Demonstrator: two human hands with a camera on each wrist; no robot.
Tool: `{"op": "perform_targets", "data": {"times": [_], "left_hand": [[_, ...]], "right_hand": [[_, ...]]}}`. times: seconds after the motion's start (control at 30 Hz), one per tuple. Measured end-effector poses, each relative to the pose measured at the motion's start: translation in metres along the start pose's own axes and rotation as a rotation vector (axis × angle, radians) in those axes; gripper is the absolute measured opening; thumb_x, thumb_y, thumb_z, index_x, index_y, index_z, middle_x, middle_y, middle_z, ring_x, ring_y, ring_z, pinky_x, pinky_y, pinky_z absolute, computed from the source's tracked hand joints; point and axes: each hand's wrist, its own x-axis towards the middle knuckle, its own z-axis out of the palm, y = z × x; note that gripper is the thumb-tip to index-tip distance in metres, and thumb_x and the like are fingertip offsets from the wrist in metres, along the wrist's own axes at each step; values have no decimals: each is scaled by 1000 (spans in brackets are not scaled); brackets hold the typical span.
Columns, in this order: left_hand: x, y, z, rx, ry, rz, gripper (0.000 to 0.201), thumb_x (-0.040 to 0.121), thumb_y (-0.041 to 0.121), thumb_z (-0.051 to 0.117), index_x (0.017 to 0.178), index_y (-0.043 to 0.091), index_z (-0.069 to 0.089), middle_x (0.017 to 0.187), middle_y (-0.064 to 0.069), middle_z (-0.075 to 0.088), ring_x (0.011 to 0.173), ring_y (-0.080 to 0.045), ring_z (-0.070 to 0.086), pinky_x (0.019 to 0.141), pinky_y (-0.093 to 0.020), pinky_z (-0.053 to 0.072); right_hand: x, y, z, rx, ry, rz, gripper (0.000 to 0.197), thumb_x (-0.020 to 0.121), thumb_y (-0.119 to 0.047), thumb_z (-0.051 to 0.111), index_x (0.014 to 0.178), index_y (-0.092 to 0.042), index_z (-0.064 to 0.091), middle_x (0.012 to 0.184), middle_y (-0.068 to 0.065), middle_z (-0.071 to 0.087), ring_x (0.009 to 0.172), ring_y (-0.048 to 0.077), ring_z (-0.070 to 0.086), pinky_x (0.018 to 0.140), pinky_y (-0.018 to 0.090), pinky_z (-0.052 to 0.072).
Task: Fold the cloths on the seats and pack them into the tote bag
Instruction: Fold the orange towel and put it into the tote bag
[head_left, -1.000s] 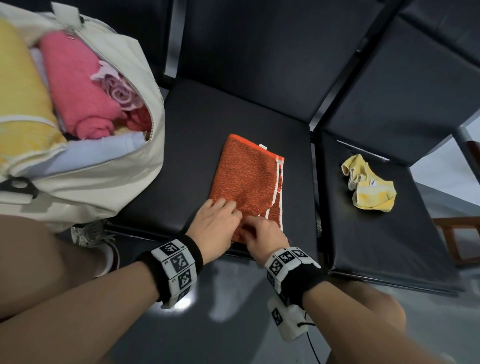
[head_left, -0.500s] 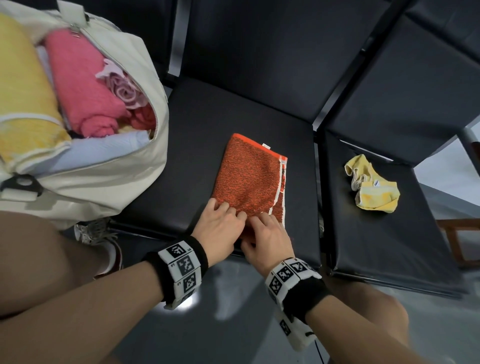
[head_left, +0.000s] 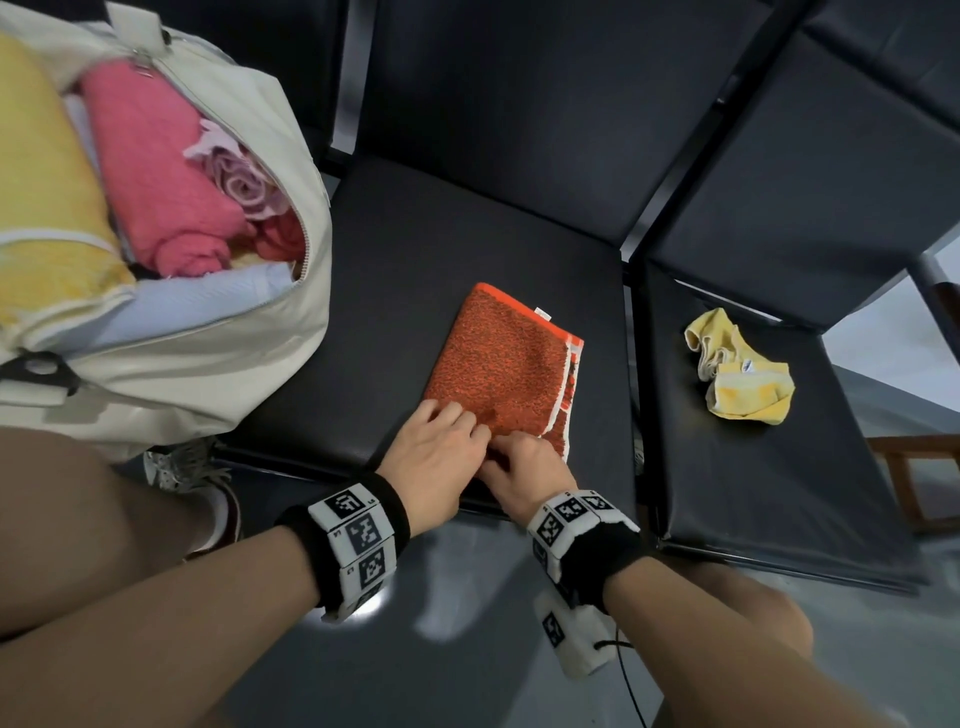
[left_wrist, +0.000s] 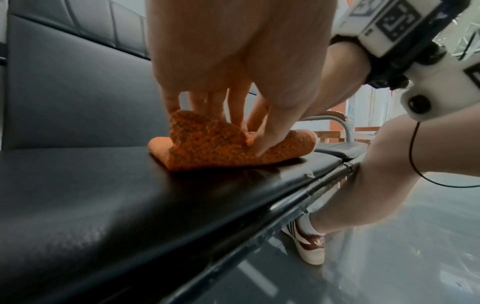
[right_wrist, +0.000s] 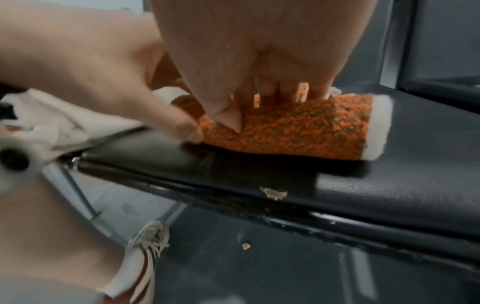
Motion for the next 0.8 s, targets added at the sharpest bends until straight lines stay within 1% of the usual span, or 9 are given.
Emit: {"op": "perform_targets", "data": {"times": [0.1, 0.2, 0.3, 0.4, 0.5, 0.6, 0.67, 0.73, 0.8], "left_hand": [[1, 2, -1, -20, -56, 0, 29, 74, 16, 66, 102, 15, 62, 97, -2, 66, 101, -23, 57, 94, -35, 41], [1, 0, -2, 19, -58, -6, 25, 87, 21, 52, 112, 16, 55, 108, -2, 65, 111, -23, 52, 100, -35, 35], [0, 1, -1, 46, -54, -42, 23, 92, 28, 46, 110, 17, 55, 111, -3, 67, 113, -24, 53, 97, -37, 33], [2, 0, -1, 27, -89, -86, 24, 93, 30, 42, 106, 16, 57, 110, -5, 68, 112, -25, 55, 97, -39, 33], [3, -2, -2, -46, -99, -130, 24, 93, 31, 42, 104, 17, 58, 107, -5, 70, 109, -25, 58, 96, -38, 35], [-1, -2, -2, -77, -76, -123, 25, 87, 31, 49, 108, 18, 55, 109, -2, 66, 107, -25, 57, 94, -38, 37], [-4, -2, -1, -62, -30, -87, 29, 78, 28, 56, 105, 18, 54, 106, -2, 60, 103, -25, 55, 89, -39, 38], [-4, -4, -4, -12, 18, -60, 30, 66, 26, 63, 95, 18, 59, 101, -2, 56, 98, -26, 53, 82, -41, 41], [-3, -4, -8, 54, 1, -45, 29, 68, 27, 66, 95, 20, 62, 104, 0, 55, 105, -26, 49, 86, -43, 38]], "right_hand": [[-3, 1, -1, 97, -34, 48, 22, 86, -31, 63, 102, -18, 69, 98, 10, 71, 95, 29, 64, 81, 34, 50], [-11, 5, 4, 144, 97, 4, 25, 80, -24, 66, 102, -19, 56, 92, 5, 68, 87, 26, 62, 77, 34, 49], [-21, 9, 15, -45, 253, -164, 20, 71, -26, 61, 88, -17, 56, 88, 2, 60, 83, 27, 57, 74, 40, 50], [-30, 7, 25, -195, 265, -256, 26, 65, -26, 62, 88, -16, 58, 91, 2, 58, 86, 27, 56, 73, 41, 51], [-30, 8, 31, -185, 290, -238, 37, 62, -14, 68, 97, -15, 55, 86, 0, 60, 81, 27, 59, 68, 38, 52], [-25, 6, 32, -159, 308, -232, 35, 63, -7, 70, 96, -14, 60, 82, 0, 62, 77, 26, 60, 67, 35, 52], [-24, 5, 30, -146, 291, -226, 34, 63, -3, 73, 94, -13, 64, 80, 1, 63, 75, 25, 61, 68, 31, 51], [-22, 4, 23, -110, 241, -216, 31, 70, -2, 68, 100, -11, 66, 86, 4, 64, 82, 27, 61, 74, 32, 50], [-17, 6, 17, -61, 154, -179, 30, 81, -3, 60, 110, -10, 66, 97, 6, 63, 93, 27, 59, 82, 35, 47]]}}
